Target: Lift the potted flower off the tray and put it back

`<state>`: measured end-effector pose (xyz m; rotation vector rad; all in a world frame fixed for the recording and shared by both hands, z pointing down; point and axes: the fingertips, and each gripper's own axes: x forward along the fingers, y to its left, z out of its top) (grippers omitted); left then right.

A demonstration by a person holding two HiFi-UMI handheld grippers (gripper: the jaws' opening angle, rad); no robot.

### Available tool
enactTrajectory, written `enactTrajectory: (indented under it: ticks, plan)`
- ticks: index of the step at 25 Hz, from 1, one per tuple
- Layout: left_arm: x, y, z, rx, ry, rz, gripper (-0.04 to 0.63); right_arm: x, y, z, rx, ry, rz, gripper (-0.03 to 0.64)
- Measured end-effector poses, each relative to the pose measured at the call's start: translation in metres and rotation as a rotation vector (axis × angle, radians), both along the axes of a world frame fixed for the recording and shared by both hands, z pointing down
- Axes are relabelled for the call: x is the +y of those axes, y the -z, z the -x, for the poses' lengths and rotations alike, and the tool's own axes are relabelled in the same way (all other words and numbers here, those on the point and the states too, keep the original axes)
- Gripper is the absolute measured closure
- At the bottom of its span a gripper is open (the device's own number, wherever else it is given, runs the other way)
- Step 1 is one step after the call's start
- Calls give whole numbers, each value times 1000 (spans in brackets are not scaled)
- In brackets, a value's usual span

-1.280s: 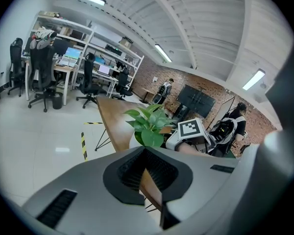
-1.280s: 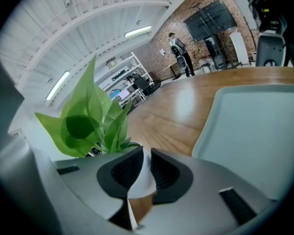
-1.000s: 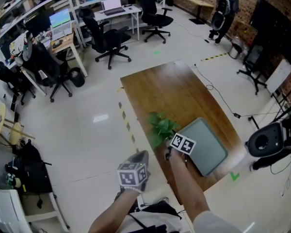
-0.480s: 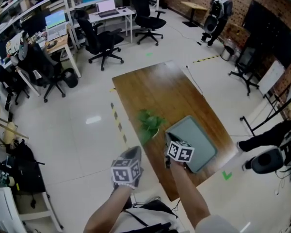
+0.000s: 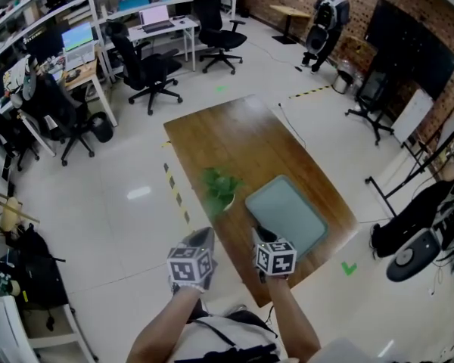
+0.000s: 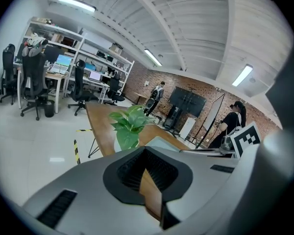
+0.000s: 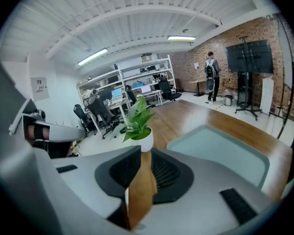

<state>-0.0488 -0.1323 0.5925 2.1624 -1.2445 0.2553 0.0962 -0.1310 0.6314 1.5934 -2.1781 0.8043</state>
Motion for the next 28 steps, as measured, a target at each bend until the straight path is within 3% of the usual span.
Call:
enactTrajectory:
  ticks: [7,28]
  plan:
    - [9,8,-11,-19,-60,-34,598,25,-7,-19,-23,-105,30,529]
    - [6,17,-7,-18,-61,-62,598,13,8,-12,-53,-113,-10,529]
